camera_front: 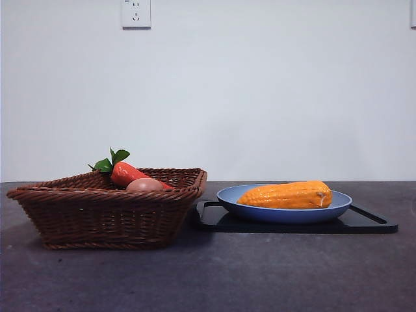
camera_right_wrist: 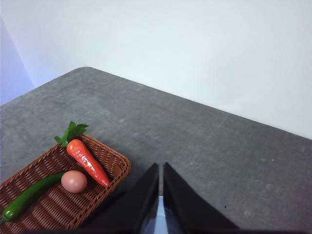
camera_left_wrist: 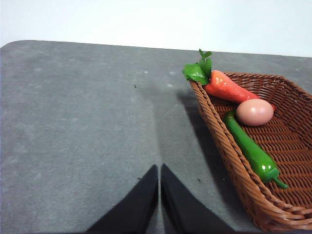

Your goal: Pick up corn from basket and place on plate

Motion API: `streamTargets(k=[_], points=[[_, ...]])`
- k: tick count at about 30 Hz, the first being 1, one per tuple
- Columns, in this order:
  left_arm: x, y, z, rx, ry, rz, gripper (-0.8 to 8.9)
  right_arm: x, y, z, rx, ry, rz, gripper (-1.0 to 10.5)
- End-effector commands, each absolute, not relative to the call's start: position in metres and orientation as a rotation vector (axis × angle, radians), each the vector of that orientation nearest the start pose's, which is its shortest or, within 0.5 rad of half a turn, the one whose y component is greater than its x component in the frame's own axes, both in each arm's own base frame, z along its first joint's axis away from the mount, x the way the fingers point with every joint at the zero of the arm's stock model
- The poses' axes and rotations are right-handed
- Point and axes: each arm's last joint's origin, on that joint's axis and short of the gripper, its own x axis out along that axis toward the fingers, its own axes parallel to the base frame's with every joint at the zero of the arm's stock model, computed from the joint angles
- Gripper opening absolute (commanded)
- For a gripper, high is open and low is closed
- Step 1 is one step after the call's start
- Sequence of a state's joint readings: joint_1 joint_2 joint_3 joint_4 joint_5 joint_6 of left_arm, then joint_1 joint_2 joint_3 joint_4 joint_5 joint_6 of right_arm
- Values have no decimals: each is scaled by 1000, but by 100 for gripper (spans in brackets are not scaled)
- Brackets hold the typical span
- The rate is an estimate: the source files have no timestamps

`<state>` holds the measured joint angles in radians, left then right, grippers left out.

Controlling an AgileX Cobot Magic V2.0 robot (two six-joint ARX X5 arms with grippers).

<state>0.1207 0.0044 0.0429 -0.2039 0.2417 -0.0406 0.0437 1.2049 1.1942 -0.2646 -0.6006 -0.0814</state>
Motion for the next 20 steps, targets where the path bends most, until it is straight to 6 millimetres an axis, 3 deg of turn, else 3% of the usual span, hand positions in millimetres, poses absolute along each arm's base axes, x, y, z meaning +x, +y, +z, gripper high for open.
streamTargets(k=[1, 10, 13, 17, 20], points=[[93, 5, 150, -82, 215, -116, 8, 261, 28, 387, -12, 224, 651, 4], [93, 5, 150, -81, 215, -116, 8, 261, 27, 386, -11, 228, 645, 4], [93, 5, 150, -81, 215, -116, 8, 256, 22, 387, -17, 249, 568, 4], [93, 5, 150, -82, 215, -116, 8, 243, 17, 384, -77, 240, 391, 4], [93, 5, 150, -82, 215, -116, 8, 225, 16, 374, -87, 177, 376, 4]])
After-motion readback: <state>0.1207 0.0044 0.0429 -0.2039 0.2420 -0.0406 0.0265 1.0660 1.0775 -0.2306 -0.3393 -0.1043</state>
